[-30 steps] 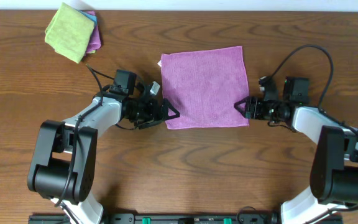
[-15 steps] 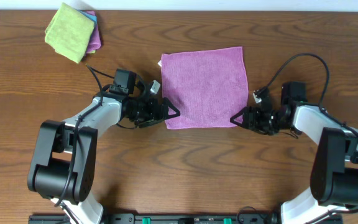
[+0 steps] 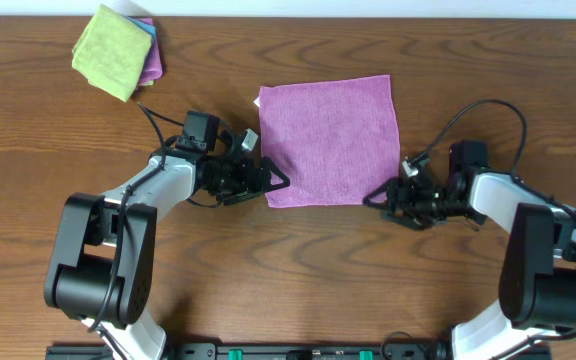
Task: Fold the cloth
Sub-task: 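Move the open right gripper to the purple cloth's right edge, then grasp the cloth's near corners with both grippers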
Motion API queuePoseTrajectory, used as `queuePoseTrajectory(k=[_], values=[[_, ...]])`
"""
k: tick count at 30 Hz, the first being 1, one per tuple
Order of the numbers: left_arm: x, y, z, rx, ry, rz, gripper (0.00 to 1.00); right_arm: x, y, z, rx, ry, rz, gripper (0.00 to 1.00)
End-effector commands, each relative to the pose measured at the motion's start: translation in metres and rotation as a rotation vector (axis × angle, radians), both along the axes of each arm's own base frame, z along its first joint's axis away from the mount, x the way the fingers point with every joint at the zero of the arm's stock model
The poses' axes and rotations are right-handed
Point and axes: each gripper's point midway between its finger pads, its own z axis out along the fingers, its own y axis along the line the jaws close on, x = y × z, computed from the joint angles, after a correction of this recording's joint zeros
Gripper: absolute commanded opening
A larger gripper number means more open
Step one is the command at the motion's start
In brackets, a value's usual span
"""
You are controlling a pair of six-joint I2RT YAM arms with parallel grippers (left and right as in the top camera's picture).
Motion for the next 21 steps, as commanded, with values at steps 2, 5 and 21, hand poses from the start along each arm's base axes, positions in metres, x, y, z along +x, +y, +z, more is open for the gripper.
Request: queuePoseTrajectory(k=[2, 5, 21], values=[[0.008, -0.002, 0.011, -0.002, -0.061, -0.011, 0.95, -0.002, -0.031, -0.054, -0.245, 0.104, -0.115, 0.73], [0.009, -0.002, 0.011, -0.004, -0.059, -0.006, 0.96, 0.011, -0.041, -0.057, -0.297, 0.076, -0.168, 0.73], [0.013, -0.002, 0.012, -0.003, -0.060, 0.012, 0.95, 0.028, -0.081, -0.068, -0.485, 0.028, -0.259, 0.73]])
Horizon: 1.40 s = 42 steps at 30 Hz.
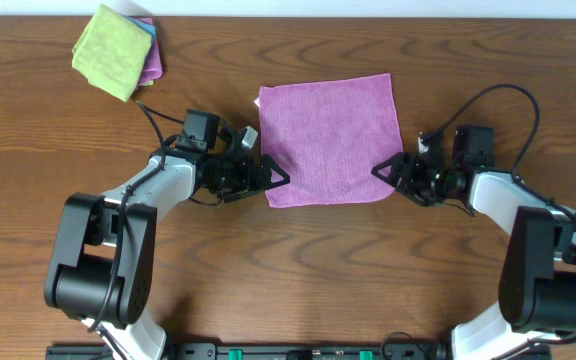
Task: Fold the cloth
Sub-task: 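Grasp the cloth's near corners with both grippers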
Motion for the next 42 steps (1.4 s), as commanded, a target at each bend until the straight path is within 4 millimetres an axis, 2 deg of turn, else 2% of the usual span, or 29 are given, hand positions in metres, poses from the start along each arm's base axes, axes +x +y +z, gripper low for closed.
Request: queuePoseTrajectory(k=[1, 4, 10, 13, 19, 26, 30, 34, 42], values=[[0.007, -0.001, 0.010, -0.002, -0.034, 0.003, 0.95, -0.028, -0.056, -0.066, -0.303, 0.171, -0.129, 0.73], [0.007, -0.001, 0.011, -0.003, -0.033, 0.003, 0.95, -0.023, -0.059, -0.064, -0.296, 0.152, -0.140, 0.73], [0.007, -0.001, 0.011, -0.002, -0.036, 0.003, 0.95, -0.021, -0.048, -0.059, -0.242, 0.116, -0.083, 0.72], [0.010, -0.002, 0.012, -0.006, -0.050, 0.003, 0.95, -0.013, -0.038, -0.052, -0.198, 0.046, -0.032, 0.72], [0.011, -0.002, 0.012, -0.006, -0.063, 0.002, 0.95, -0.005, -0.036, -0.048, -0.195, -0.010, 0.000, 0.73], [0.012, 0.000, 0.009, 0.014, -0.062, 0.009, 0.95, 0.000, -0.014, -0.039, -0.148, -0.092, 0.093, 0.72], [-0.001, 0.003, 0.004, 0.032, -0.017, -0.013, 0.95, -0.007, 0.000, -0.039, -0.129, -0.079, 0.141, 0.70], [-0.014, 0.006, 0.000, 0.049, 0.040, -0.027, 0.95, -0.028, 0.007, -0.042, -0.076, 0.018, 0.152, 0.68], [-0.007, 0.006, 0.000, 0.053, 0.006, -0.022, 0.95, -0.059, 0.005, -0.048, -0.057, 0.170, 0.143, 0.63]])
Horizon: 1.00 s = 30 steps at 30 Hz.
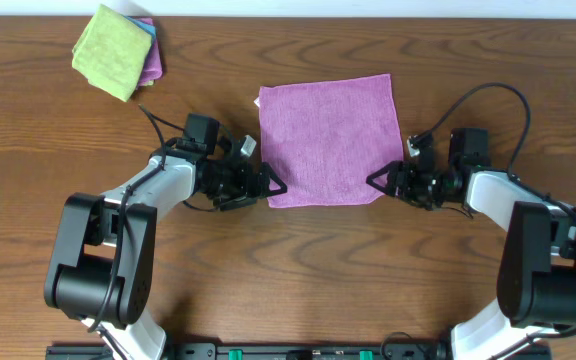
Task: Fold the cloth
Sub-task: 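Grasp the cloth's near corners with both grippers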
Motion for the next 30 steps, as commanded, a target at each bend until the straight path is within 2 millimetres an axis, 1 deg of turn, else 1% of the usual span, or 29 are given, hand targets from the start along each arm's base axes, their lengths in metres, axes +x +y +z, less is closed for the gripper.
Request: queuePoseTrajectory(k=[1, 5, 8, 12, 14, 16, 20, 22, 26, 30], values=[[0.011, 0.001, 0.008, 0.018, -0.068, -0.006, 0.95, -0.037, -0.018, -0.047, -0.132, 0.183, -0.036, 0.63], [0.013, 0.004, 0.004, 0.048, -0.078, 0.003, 0.95, -0.036, -0.028, -0.049, -0.147, 0.188, -0.064, 0.61], [0.013, 0.003, 0.004, 0.044, -0.078, 0.001, 0.95, -0.034, -0.041, -0.051, -0.165, 0.192, -0.102, 0.60], [0.009, -0.006, 0.009, -0.027, -0.058, -0.023, 0.96, -0.030, -0.051, -0.050, -0.162, 0.190, -0.135, 0.58], [0.000, -0.013, 0.009, -0.057, -0.023, -0.037, 0.96, -0.030, -0.053, -0.050, -0.162, 0.189, -0.140, 0.57], [-0.008, -0.015, 0.005, -0.053, 0.003, -0.043, 0.96, -0.030, -0.053, -0.050, -0.162, 0.190, -0.140, 0.56], [-0.027, -0.015, -0.004, -0.066, 0.069, -0.049, 0.96, -0.030, -0.053, -0.050, -0.162, 0.189, -0.140, 0.53], [-0.033, -0.014, -0.008, -0.062, 0.089, -0.045, 0.96, -0.029, -0.053, -0.050, -0.162, 0.188, -0.140, 0.52], [-0.036, -0.013, -0.010, -0.059, 0.098, -0.043, 0.98, -0.029, -0.053, -0.050, -0.163, 0.183, -0.140, 0.51], [-0.023, -0.014, -0.010, -0.055, 0.029, -0.040, 0.98, -0.029, -0.053, -0.050, -0.163, 0.182, -0.137, 0.49]])
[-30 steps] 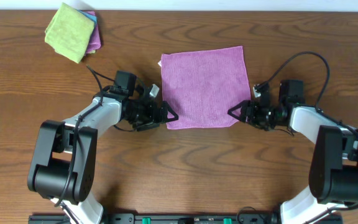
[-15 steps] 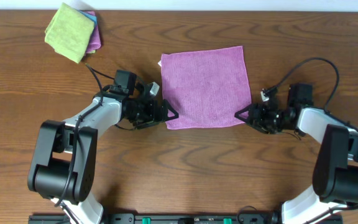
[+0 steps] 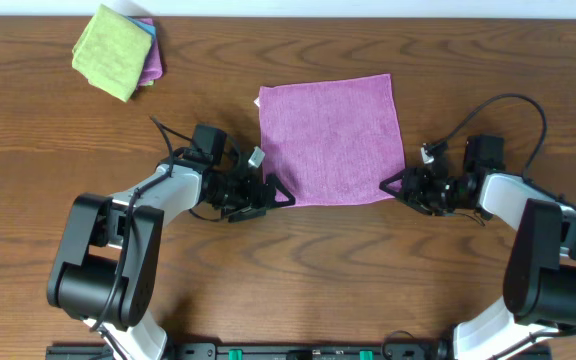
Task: Fold the cloth
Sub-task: 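Grasp the cloth's near corners with both grippers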
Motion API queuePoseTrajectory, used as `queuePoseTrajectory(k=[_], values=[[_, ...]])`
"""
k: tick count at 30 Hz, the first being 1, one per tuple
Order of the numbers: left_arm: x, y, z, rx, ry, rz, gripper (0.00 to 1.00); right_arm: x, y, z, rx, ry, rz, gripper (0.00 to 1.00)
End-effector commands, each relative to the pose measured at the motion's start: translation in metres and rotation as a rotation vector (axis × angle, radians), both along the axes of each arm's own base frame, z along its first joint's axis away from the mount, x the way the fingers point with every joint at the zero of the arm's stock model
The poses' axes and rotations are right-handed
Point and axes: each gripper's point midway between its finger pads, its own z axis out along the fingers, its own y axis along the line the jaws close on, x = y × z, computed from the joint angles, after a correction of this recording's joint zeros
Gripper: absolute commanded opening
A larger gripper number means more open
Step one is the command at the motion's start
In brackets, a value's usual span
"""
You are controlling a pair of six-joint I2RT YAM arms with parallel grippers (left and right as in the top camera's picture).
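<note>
A purple cloth (image 3: pixel 332 140) lies flat and unfolded on the table, a rough square with its near edge facing the arms. My left gripper (image 3: pixel 282 195) sits at the cloth's near left corner, fingers apart, tips touching the corner's edge. At the near right corner is my right gripper (image 3: pixel 389 186), fingers spread, tips just right of the cloth. Neither holds cloth that I can see.
A stack of folded cloths (image 3: pixel 118 48), green on top with blue and pink beneath, lies at the far left of the wooden table (image 3: pixel 288 290). Black cables loop behind both arms.
My left gripper has moved slightly right and nearer, down to the cloth's near left corner. The right gripper has shifted a little to the right of the near right corner. The cloth lies the same.
Both grippers stood open beside the cloth's near corners, the right one below its corner. The right then came up beside the right edge, later to the near right corner. Now both sit at the near corners, the cloth still flat.
</note>
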Motion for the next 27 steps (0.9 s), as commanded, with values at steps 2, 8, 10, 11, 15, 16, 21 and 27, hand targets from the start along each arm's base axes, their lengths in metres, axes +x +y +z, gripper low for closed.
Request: queuePoseTrajectory(k=[2, 8, 10, 11, 15, 16, 21, 27], values=[[0.006, 0.004, -0.010, 0.040, -0.021, 0.027, 0.99, -0.025, -0.028, -0.046, -0.183, 0.139, -0.045, 0.46], [0.010, -0.001, -0.010, 0.045, -0.058, 0.021, 1.00, -0.024, -0.028, -0.046, -0.183, 0.137, -0.046, 0.44], [0.010, -0.004, -0.011, 0.051, -0.069, 0.009, 0.95, -0.023, -0.028, -0.046, -0.183, 0.134, -0.046, 0.44], [0.009, -0.006, -0.012, 0.052, -0.072, 0.005, 0.94, -0.023, -0.028, -0.046, -0.183, 0.134, -0.046, 0.44], [0.002, -0.013, -0.022, 0.058, -0.034, -0.011, 0.92, -0.022, -0.027, -0.044, -0.176, 0.130, -0.046, 0.44], [0.000, -0.014, -0.025, 0.060, -0.028, -0.014, 0.92, -0.022, -0.027, -0.044, -0.176, 0.129, -0.046, 0.43], [0.003, -0.016, -0.024, 0.046, -0.023, -0.002, 0.81, -0.021, -0.027, -0.043, -0.173, 0.127, -0.045, 0.37], [0.005, -0.013, -0.027, 0.073, -0.023, 0.013, 0.49, -0.021, -0.027, -0.043, -0.173, 0.129, -0.045, 0.20]])
